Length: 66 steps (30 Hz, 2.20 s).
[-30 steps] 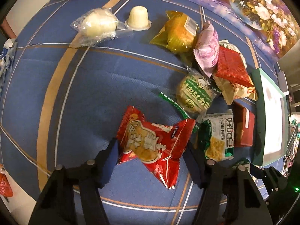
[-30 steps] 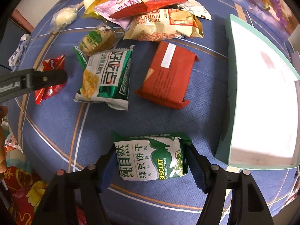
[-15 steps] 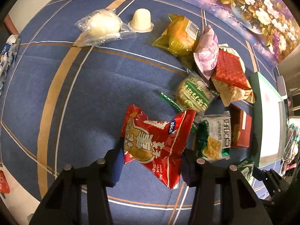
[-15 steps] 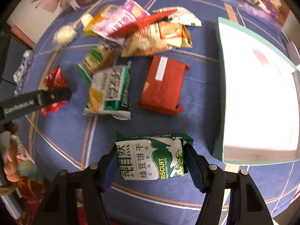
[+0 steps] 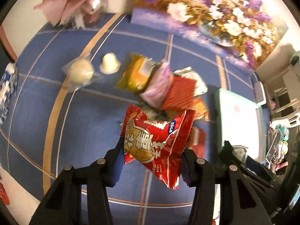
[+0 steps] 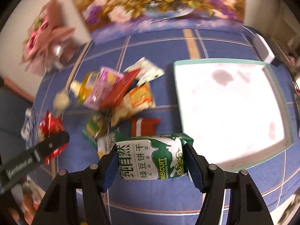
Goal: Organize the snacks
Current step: 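Carry both packs into the white tray and open both tools, then withdraw both tools from the tray back toward the snack pile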
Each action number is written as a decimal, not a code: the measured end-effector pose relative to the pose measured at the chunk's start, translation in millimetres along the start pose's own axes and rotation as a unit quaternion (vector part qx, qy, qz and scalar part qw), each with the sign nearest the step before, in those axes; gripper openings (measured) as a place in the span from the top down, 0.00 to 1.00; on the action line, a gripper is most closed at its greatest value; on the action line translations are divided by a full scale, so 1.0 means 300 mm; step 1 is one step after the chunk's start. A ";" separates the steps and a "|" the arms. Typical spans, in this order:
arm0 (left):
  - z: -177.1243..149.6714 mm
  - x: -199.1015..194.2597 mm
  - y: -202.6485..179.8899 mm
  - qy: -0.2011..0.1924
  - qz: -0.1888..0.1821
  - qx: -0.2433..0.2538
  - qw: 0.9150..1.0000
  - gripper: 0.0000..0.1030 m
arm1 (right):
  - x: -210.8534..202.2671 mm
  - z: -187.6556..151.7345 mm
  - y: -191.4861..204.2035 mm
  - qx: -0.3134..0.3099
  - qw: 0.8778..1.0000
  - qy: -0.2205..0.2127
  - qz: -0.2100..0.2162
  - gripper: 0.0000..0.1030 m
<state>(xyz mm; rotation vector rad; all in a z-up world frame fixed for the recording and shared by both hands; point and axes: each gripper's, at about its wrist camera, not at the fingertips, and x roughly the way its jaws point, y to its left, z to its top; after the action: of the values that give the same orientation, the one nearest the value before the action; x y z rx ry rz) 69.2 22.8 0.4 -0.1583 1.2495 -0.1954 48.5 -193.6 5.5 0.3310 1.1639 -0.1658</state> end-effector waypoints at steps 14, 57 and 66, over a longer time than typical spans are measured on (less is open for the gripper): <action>0.078 0.049 -0.344 -0.001 -0.034 0.088 0.996 0.49 | 0.059 0.072 -0.258 0.126 0.989 -0.016 -0.077 0.33; 0.059 0.300 -0.795 -0.015 -0.034 0.206 0.978 0.14 | 0.031 0.002 -0.768 0.291 0.939 -0.035 -0.181 0.26; 0.079 0.296 -0.733 -0.051 0.014 0.196 0.979 0.09 | 0.004 0.014 -0.759 0.285 0.940 -0.043 -0.182 0.14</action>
<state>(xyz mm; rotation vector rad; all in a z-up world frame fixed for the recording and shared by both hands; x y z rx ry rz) 105.4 -211.4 -24.7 0.1874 1.0889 -0.4004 -15.0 -408.9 -32.7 0.6090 1.0653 -0.8449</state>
